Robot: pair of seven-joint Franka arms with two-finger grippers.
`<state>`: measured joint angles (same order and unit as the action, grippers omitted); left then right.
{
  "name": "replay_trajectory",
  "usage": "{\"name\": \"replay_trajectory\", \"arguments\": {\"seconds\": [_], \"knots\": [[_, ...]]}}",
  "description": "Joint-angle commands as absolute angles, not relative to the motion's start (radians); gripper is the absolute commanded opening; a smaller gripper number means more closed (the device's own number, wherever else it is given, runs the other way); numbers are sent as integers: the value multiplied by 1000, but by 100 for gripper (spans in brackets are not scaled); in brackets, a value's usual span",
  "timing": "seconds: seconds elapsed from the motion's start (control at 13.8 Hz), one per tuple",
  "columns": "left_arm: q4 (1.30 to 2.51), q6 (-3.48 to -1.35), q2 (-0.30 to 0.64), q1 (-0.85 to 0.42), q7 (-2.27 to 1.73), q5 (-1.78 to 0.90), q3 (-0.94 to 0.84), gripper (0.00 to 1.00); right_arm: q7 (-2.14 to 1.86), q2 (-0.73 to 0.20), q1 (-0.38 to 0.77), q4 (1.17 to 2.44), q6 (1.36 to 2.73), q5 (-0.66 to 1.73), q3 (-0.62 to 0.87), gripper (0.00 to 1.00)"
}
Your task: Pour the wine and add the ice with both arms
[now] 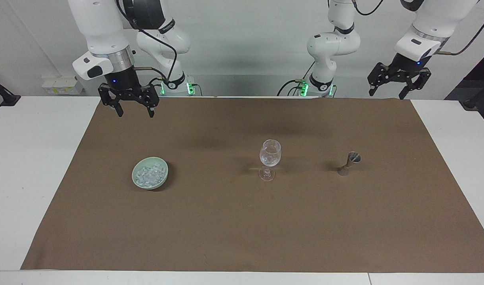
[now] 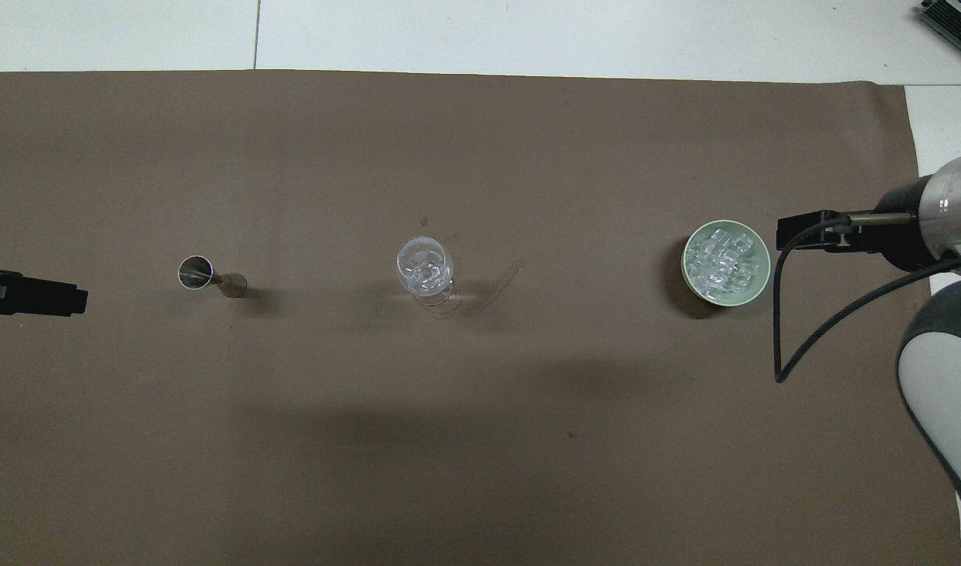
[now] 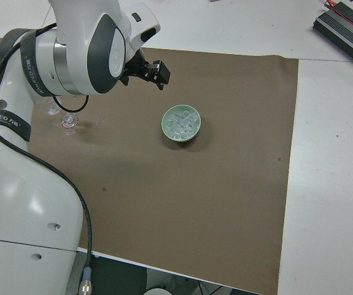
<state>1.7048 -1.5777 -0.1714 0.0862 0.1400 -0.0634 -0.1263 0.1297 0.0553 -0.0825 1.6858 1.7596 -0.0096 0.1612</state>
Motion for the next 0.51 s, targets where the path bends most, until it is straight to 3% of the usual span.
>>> {"name": "replay_trajectory", "arguments": {"seconds": [0.0,0.43], "knots": [[1694,-1569,-176,89,147,-72,-124,100,113,77,-66,1706,1744,-3,135,100],[1694,-1569,-176,89,147,-72,-124,100,115,71,-66,1701,1752,-3,133,100]]}}
